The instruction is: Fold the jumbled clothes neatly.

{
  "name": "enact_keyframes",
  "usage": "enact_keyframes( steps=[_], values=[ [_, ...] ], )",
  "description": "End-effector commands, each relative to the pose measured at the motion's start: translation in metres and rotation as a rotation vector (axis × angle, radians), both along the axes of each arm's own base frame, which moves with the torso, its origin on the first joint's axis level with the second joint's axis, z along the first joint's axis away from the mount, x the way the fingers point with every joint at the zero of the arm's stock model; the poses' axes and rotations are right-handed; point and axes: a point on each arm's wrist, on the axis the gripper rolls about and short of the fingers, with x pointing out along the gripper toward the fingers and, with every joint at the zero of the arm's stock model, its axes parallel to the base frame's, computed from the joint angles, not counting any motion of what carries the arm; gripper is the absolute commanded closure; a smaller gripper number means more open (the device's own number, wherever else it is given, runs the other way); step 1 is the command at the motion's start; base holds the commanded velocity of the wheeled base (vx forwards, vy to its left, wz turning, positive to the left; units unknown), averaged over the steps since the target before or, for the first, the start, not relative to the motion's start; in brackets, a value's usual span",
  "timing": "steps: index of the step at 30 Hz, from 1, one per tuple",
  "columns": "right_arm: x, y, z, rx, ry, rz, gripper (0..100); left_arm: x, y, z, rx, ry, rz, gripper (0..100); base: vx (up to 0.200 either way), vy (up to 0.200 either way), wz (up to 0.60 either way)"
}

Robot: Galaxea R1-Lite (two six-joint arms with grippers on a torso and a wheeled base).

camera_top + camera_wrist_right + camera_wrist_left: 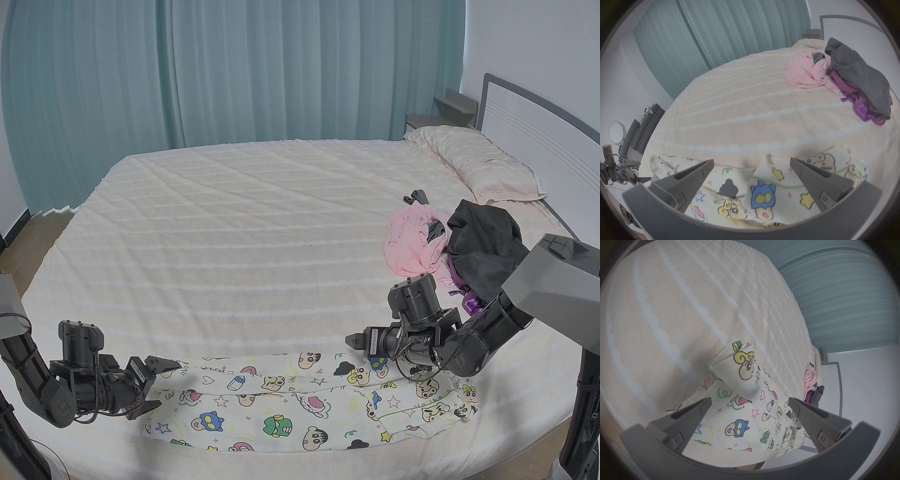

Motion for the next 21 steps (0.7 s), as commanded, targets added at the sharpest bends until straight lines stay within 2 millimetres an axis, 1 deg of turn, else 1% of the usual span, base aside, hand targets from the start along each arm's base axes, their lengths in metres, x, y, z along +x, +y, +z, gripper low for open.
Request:
enact_keyframes(
  steps=[1, 3, 10, 15, 17, 21],
  values=[
    [-0.013, 0.004, 0.001, 0.003, 0.019, 0.016, 0, 0.001, 0.0, 0.0, 0.0, -0.002, 0.001, 0, 0.0, 0.0, 0.0],
    [-0.02, 0.007, -0.002, 0.004, 0.034, 0.027, 0, 0.001, 0.0, 0.0, 0.001, 0.0, 0.002, 0, 0.0, 0.0, 0.0],
    [-0.026, 0.015, -0.007, 0.023, 0.062, 0.038, 0, 0.0, 0.0, 0.0, 0.0, 0.002, 0.001, 0, 0.0, 0.0, 0.0],
    [-0.029, 0.014, -0.015, 0.013, 0.09, 0.029, 0, 0.0, 0.0, 0.0, 0.0, 0.002, 0.001, 0, 0.0, 0.0, 0.0],
    [-0.032, 0.011, -0.023, -0.002, 0.117, 0.027, 0, 0.0, 0.0, 0.0, 0.0, 0.002, 0.001, 0, 0.0, 0.0, 0.0],
    [-0.036, 0.008, -0.027, -0.011, 0.135, 0.03, 0, 0.0, 0.0, 0.0, 0.0, 0.0, 0.001, 0, 0.0, 0.0, 0.0]
  ],
)
